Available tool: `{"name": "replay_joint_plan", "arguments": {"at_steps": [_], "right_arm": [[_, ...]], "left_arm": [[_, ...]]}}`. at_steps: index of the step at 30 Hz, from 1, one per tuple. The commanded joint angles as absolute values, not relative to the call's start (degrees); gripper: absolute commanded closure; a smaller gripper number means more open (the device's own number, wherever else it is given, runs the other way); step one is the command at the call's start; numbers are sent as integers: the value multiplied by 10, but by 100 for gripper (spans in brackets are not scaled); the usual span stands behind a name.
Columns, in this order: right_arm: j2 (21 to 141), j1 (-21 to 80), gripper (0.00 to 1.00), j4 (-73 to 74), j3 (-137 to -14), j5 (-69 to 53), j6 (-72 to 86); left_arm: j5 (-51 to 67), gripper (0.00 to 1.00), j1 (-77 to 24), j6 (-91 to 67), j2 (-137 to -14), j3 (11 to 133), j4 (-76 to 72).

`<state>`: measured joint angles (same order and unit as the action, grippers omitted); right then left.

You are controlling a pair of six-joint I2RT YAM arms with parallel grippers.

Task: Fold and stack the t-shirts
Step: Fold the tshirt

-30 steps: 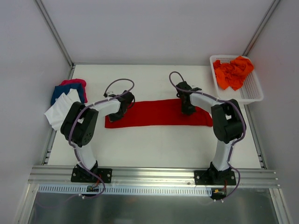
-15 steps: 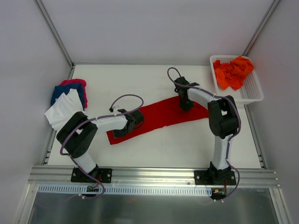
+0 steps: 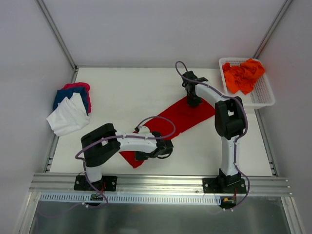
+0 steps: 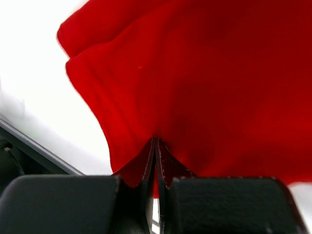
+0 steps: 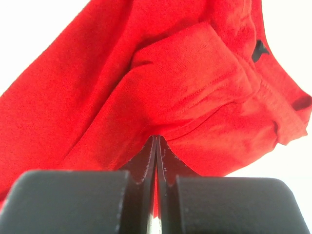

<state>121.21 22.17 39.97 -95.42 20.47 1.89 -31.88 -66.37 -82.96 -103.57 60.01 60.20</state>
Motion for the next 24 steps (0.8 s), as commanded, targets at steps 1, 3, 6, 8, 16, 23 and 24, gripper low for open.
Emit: {"name": "replay_joint_plan", "arguments": {"at_steps": [1,3,6,8,16,23,24], "right_arm": [[1222,216,100,437,-990,193,5],[1227,215,99,440,-998,194,-10],[1226,215,99,444,-993,193,-11],[1227,215,100,443,-991,199,-12],[1234,208,100,444,-997,201,-13],[1202,203,100,446,-984,223,-17],[1191,203,100,443,-977,228,-16]], "left_arm": [[-288,100,-712,-888,-1070,658,652],[-283,100,-730,-890,-1089,690,656],[-281,100,-759,-899,-1107,727,674],[-284,100,-772,-902,-1113,745,689],[-281,100,-815,-911,-1110,791,711],[-300,100,-852,-943,-1118,846,762],[-310,100,-860,-956,-1123,858,810]]}}
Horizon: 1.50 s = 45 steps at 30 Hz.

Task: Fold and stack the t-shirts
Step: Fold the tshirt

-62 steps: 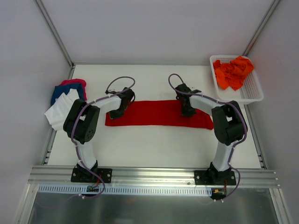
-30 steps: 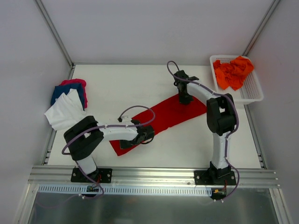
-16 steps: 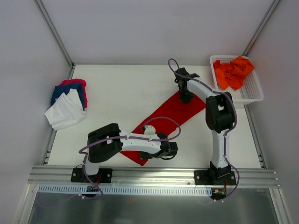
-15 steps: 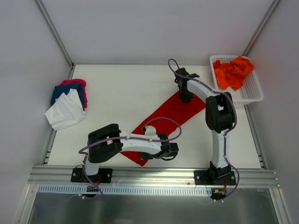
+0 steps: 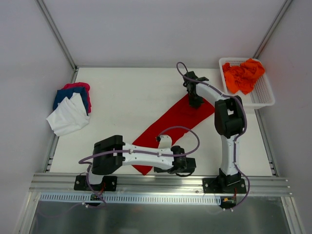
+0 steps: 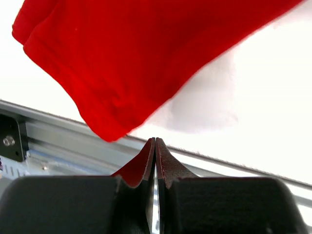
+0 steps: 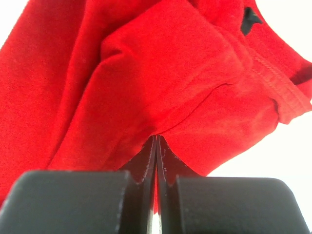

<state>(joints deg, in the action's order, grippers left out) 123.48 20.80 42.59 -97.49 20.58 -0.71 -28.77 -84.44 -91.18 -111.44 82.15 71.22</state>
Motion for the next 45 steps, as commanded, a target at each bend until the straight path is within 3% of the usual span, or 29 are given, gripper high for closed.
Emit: {"name": "replay_joint_plan", "arguments": {"at_steps": [1,8,12,17,22,34,45], "right_arm": [[1180,203,100,439,-971,230,-16],[1063,203,100,418,-921,195,-20],[986,194,100,377,-864,139,-25],[989,139,100,324,-828,-51,-7],[1036,122,100,312,-812,-67,15],[1123,120,100,344,-845,-40,22],[1181,122,99,364,-895,-43,22]], "left_arm": [[-321,100,-862,-968,-1126,881,836],[-368,100,-828,-995,-1075,832,868],[-416,100,-807,-1032,-971,719,851],[-417,100,-734,-821,-769,525,507],[-382,100,-693,-730,-652,407,399],[-280,100,-689,-676,-752,395,270],[-205,100,-704,-666,-904,461,255]]}}
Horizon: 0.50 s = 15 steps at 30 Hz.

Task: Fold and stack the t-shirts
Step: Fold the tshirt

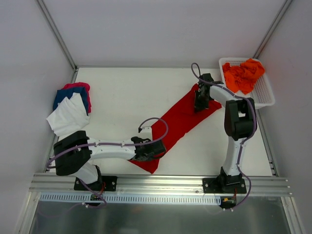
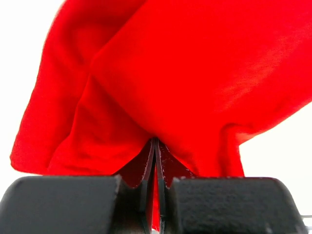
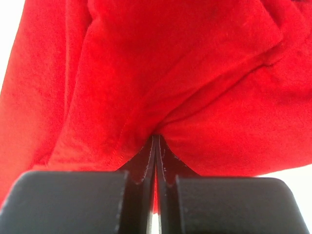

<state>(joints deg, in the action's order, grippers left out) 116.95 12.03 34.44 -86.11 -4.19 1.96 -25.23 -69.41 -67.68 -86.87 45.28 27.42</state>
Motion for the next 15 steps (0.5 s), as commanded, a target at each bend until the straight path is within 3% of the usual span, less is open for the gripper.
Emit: {"name": "replay_joint_plan", "arguments": {"at_steps": [1,6,15], "right_arm": [[1194,123,100,368,-910,-47,20],[1230,125,100,384,-961,-54,18],[1308,136,100,441,-1111,-68,8]], "left_arm": [[-190,100,-709,-661,-916,467,246],[-119,100,-724,-635,-939,482,140],[-76,100,-784,-646,-964,552,131]]}}
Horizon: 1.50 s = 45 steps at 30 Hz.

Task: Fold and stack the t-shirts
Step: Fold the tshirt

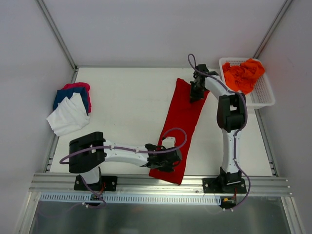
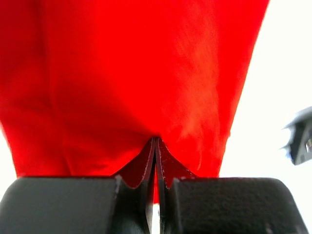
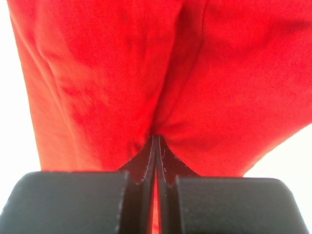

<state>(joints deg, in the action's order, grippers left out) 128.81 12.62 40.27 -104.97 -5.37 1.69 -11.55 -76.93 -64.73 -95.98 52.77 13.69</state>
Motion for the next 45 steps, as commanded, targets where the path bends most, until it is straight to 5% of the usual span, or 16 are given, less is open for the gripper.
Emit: {"name": "replay_joint_plan", "arguments": {"at_steps": [1,12,25,28,31,32,35,38,39,40,45], "right_arm": [[1315,140,100,452,-1125,-69,9],[1395,156,100,479,-1252,-101,4],[1075,149,99,443,-983,23,-33],[965,154,99,404,-866,23,-18],[886,156,92,392,-794,53,-3],[874,156,91,399,-783,74,-3],[860,156,95,404,-769,121,-3],[894,154,99,403,-790,122,-7],[909,153,100,405,-800,114,-8],[938,151,100,406,-822,105,-10],[1046,130,99,403,-912,60,-7]], "left_arm": [[-76,100,-791,-647,-962,555,131],[-84,100,-802,-619,-955,608,131],[-180,100,-690,-529,-783,538,203],[-172,86,-639,-490,-773,537,203],[-159,60,-598,-442,-785,561,203],[-150,44,-586,-420,-791,569,202],[-129,33,-536,-394,-832,615,202],[-78,50,-475,-374,-901,681,202],[-56,84,-458,-372,-938,698,203],[-34,98,-443,-374,-956,730,203],[51,100,-403,-397,-1004,766,207]]}}
